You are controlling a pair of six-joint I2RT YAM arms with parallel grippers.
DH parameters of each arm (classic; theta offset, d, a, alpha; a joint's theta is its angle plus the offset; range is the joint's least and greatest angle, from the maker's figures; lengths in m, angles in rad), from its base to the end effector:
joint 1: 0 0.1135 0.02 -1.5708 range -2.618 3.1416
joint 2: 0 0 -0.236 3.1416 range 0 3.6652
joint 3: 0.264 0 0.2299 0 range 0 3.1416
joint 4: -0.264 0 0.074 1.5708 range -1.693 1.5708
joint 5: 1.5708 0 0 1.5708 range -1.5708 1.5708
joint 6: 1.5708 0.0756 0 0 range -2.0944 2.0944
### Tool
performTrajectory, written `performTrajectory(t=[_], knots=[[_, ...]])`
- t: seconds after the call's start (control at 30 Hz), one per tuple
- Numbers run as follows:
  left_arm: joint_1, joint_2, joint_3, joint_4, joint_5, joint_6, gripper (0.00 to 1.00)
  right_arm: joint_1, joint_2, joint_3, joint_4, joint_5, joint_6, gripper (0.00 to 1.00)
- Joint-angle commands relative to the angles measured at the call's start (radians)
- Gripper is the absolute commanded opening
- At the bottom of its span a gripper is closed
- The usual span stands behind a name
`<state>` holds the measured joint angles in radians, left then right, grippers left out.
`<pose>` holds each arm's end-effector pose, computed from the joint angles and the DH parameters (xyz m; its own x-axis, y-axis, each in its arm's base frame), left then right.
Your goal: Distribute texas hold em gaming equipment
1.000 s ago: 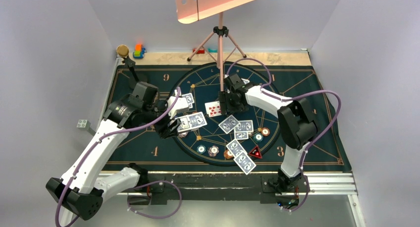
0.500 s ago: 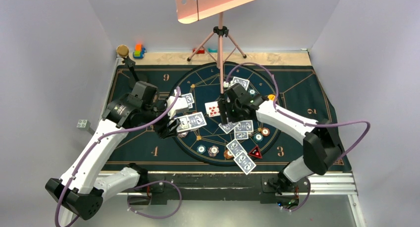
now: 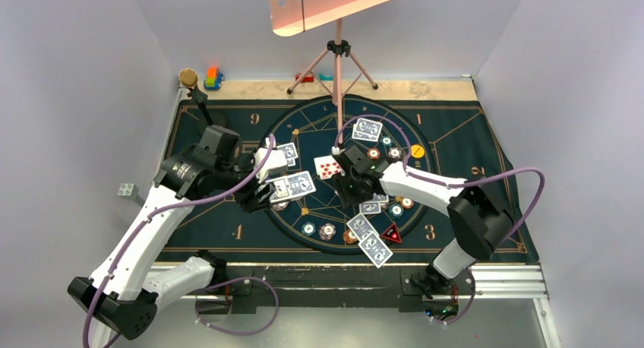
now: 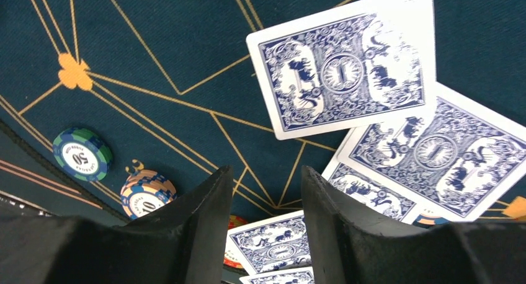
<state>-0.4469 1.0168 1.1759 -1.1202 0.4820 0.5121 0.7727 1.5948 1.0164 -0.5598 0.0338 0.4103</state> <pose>0.1528 -0.1121 0.2930 -0.3395 0.6442 -0.6854 0.9047 0.4229 -0.0507 0.2216 0.2125 0.1426 -0.8704 -0.2918 -0.3967 -0.3711 0.9181 0.1391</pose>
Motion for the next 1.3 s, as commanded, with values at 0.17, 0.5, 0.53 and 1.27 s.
performTrajectory(t=[0.17, 0.5, 0.53, 1.27], knots=[[0.005, -0.018, 0.021, 0.023, 0.006, 0.011, 0.0, 0.016, -0.033, -0.068, 0.052, -0.108, -0.022, 0.4], [0.005, -0.02, 0.025, 0.021, -0.002, 0.015, 0.0, 0.038, -0.179, -0.161, 0.005, -0.109, 0.05, 0.37], [0.005, -0.02, 0.027, 0.021, -0.004, 0.016, 0.0, 0.043, -0.198, -0.168, -0.005, -0.108, 0.062, 0.37], [0.005, -0.013, 0.029, 0.015, -0.016, 0.028, 0.0, 0.065, -0.351, -0.21, -0.047, 0.029, 0.219, 0.72]])
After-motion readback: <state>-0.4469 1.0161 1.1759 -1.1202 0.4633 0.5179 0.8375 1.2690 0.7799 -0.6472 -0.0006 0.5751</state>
